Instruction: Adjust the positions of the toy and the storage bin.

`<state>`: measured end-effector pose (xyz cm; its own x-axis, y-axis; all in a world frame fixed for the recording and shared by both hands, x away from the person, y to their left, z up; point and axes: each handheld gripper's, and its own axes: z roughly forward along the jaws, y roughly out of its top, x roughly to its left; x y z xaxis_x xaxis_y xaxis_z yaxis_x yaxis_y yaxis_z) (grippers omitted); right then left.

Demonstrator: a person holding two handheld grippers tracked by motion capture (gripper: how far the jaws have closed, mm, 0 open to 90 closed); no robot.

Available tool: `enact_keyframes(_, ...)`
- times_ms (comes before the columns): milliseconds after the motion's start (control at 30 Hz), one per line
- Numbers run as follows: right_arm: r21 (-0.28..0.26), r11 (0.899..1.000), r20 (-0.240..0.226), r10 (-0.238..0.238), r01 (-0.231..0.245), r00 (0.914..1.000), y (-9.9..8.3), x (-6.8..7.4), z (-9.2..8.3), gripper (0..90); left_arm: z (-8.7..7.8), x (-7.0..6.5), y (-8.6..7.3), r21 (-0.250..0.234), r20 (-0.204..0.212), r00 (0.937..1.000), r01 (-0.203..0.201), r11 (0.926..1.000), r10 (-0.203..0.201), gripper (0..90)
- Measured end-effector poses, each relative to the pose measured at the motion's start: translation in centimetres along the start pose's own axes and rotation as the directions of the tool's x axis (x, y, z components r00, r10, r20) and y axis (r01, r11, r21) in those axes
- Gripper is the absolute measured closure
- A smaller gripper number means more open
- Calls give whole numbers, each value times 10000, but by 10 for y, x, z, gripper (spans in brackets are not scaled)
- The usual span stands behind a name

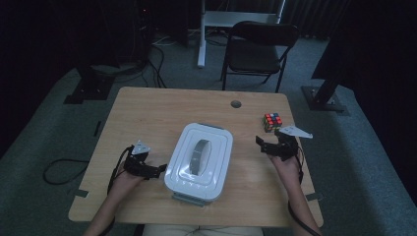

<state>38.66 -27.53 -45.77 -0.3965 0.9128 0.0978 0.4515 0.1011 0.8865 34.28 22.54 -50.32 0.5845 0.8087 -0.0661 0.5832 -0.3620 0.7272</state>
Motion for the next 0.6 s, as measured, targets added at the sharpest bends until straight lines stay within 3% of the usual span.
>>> enact_keyframes(167,40,9989,789,465,-470,9958,7,-23,15,128,-7,7,-11,-141,-206,9986,486,9987,-489,21)
enact_keyframes(267,33,9954,942,948,-955,9910,10,-36,25,128,-10,10,-18,-130,-591,9962,640,9979,-647,9)
enact_keyframes(400,116,9947,1353,994,-1019,9858,17,-47,36,128,-17,14,-25,-97,-943,9922,810,9967,-815,3)
enact_keyframes(600,46,9898,1682,1398,-1426,9758,26,-61,49,128,-22,22,-34,43,-1127,9866,1190,9929,-1177,3)
